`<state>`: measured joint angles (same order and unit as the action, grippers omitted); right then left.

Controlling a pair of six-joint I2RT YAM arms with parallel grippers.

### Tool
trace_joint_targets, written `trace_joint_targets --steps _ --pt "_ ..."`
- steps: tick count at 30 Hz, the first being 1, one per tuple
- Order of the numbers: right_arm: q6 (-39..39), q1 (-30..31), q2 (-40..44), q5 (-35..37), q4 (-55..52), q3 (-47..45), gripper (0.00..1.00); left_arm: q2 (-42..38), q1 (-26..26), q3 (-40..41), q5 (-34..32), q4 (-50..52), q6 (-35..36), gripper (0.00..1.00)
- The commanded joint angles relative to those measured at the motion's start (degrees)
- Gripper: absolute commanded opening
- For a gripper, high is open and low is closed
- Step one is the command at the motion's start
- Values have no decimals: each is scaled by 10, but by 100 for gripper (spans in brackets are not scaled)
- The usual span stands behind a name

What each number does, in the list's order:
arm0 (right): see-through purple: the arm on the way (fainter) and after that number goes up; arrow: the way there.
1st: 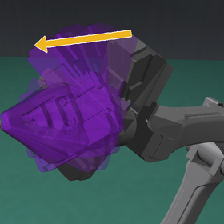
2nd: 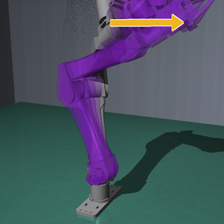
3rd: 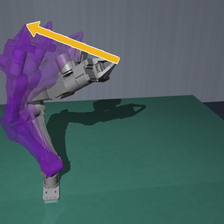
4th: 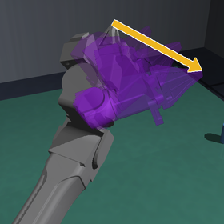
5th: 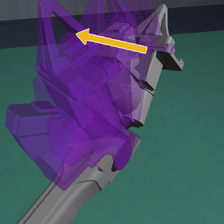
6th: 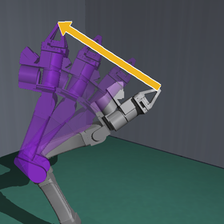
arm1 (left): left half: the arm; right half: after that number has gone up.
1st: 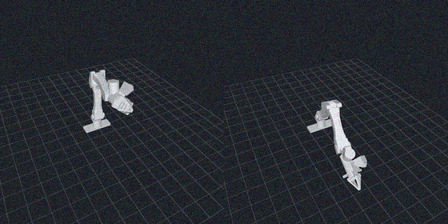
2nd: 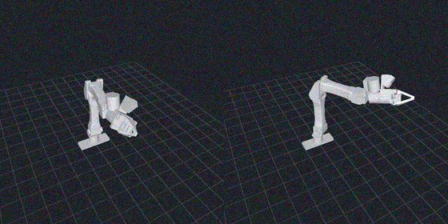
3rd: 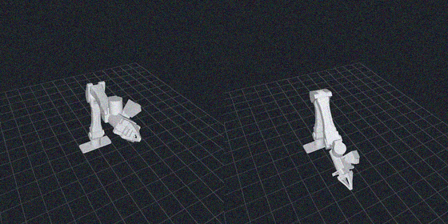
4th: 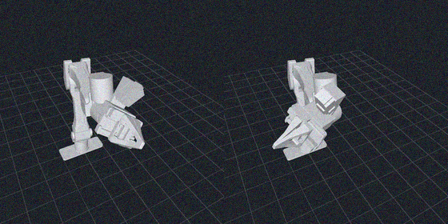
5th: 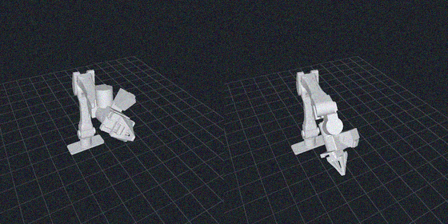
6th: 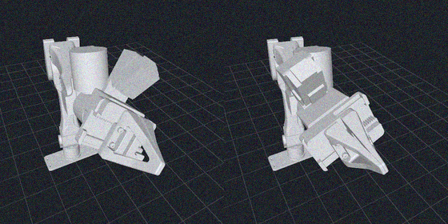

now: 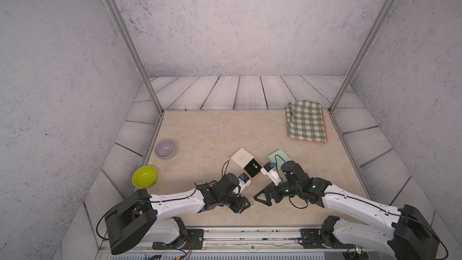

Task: Place the earrings into the drawer-style jewelry box
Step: Adjust the earring at the center of the board, then pick up the earring from the center of the board.

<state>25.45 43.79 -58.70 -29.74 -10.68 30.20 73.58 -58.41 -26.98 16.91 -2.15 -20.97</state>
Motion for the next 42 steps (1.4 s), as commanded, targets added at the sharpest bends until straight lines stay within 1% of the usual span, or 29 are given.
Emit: trace_joint_targets --steps 1,5,8,12,15,20,27,36,38,42 --pt "-6 -28 35 22 -29 -24 99 15 -11 14 -49 -34 82 51" --pt "-5 -40 37 13 -27 -25 99 31 -11 49 -31 -122 134 45" --pt "-4 -48 29 -3 -28 -22 99 51 -11 50 -31 -141 166 43" --pt "-5 -55 28 -13 -30 -19 99 84 -18 42 -30 -157 179 40" --pt "-5 -62 28 -16 -30 -19 99 108 -31 38 -31 -166 186 34" --pt "-5 -71 22 -25 -27 -20 99 138 -43 14 -31 -132 187 24" --pt "-1 -80 17 -34 -20 -25 99 134 -46 15 -32 -121 177 10" --pt "2 -86 20 -39 -15 -28 99 137 -51 11 -41 -103 150 11" --pt "2 -87 20 -40 -14 -30 99 139 -51 10 -41 -101 152 9" --pt "3 -90 20 -40 -16 -31 99 142 -53 9 -37 -104 152 3"
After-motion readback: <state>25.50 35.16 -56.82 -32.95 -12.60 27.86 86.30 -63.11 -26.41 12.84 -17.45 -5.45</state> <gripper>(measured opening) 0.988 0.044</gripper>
